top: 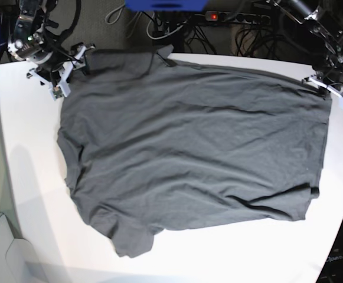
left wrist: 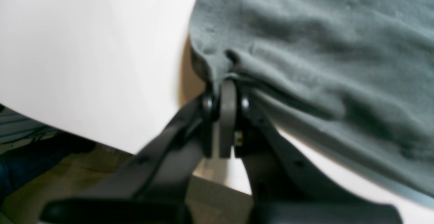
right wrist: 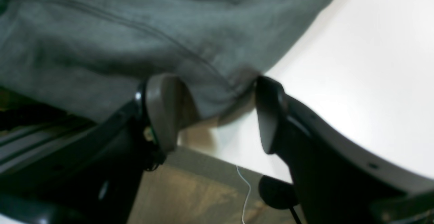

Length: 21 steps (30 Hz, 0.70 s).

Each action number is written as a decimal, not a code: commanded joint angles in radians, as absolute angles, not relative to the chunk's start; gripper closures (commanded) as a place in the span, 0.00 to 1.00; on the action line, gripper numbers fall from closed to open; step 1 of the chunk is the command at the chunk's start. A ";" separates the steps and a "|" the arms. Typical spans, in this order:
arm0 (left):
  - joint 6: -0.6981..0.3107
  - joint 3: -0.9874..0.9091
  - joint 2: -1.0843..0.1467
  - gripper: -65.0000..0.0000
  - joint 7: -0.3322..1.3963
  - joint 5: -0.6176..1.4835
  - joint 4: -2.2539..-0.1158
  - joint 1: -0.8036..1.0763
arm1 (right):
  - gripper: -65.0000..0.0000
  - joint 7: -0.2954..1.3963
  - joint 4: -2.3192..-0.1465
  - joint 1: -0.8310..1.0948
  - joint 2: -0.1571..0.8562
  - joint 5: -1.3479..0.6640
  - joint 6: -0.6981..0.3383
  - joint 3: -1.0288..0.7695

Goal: Layout the t-shirt on the table in an organized manner, then fold the t-shirt properly
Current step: 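Lift the collar corners with both grippers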

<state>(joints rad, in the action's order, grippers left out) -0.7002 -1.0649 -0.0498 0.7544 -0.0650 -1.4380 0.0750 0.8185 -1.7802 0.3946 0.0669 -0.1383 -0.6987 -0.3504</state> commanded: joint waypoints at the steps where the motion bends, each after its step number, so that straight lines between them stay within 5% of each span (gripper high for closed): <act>1: -0.698 -1.066 -0.059 0.99 0.776 -0.082 -1.448 0.082 | 0.46 0.812 -1.787 0.395 0.076 -0.145 -0.698 -0.352; 10: -0.698 -1.066 -0.059 0.99 0.780 -0.082 -1.448 0.082 | 0.93 0.768 -1.784 0.400 0.074 -0.145 -0.698 -0.355; 13: -0.698 -1.067 -0.059 0.99 0.780 -0.082 -1.475 0.082 | 1.00 0.768 -1.791 0.400 0.076 -0.145 -0.698 -0.357; 21: -0.698 -1.069 -0.059 0.99 0.783 -0.081 -1.549 0.097 | 1.00 0.766 -1.931 0.438 0.077 -0.145 -0.698 -0.360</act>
